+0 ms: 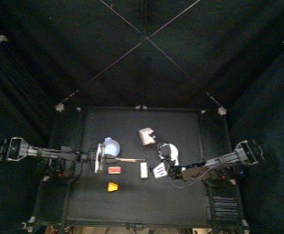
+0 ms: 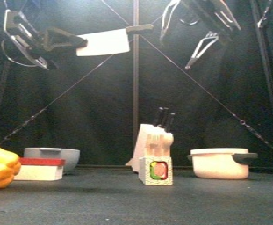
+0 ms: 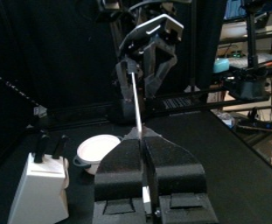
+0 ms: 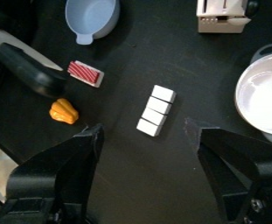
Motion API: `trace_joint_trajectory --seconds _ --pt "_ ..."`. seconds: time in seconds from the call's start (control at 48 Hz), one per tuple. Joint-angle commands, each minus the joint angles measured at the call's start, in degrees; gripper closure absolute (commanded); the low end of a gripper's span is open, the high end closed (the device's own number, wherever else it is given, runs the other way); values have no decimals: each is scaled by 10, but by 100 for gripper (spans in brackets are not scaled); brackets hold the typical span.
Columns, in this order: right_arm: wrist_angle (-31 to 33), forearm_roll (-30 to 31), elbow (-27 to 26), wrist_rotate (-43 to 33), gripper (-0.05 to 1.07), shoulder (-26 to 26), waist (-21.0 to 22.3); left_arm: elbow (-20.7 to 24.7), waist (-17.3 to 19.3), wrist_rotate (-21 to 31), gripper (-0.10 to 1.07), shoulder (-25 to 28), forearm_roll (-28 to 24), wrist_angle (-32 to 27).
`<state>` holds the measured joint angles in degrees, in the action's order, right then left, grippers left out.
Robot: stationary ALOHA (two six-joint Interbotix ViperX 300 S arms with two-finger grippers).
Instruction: Grab cleaver with both hands
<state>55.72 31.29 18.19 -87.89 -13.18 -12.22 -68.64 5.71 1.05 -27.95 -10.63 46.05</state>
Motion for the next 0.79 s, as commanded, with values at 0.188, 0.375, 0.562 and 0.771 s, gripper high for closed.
trace_joint_trajectory --seconds 0.188,0.375,0.562,0.771 --pt "-20 -3 -35 156 1 -30 35 8 8 1 76 0 0 -36" --pt "-90 30 -21 279 1 -34 33 10 9 1 76 1 1 -43" --pt "-142 53 10 371 1 -30 33 12 10 2 76 4 3 -43" --pt "-178 104 50 396 1 -26 33 12 9 2 76 5 11 -43"
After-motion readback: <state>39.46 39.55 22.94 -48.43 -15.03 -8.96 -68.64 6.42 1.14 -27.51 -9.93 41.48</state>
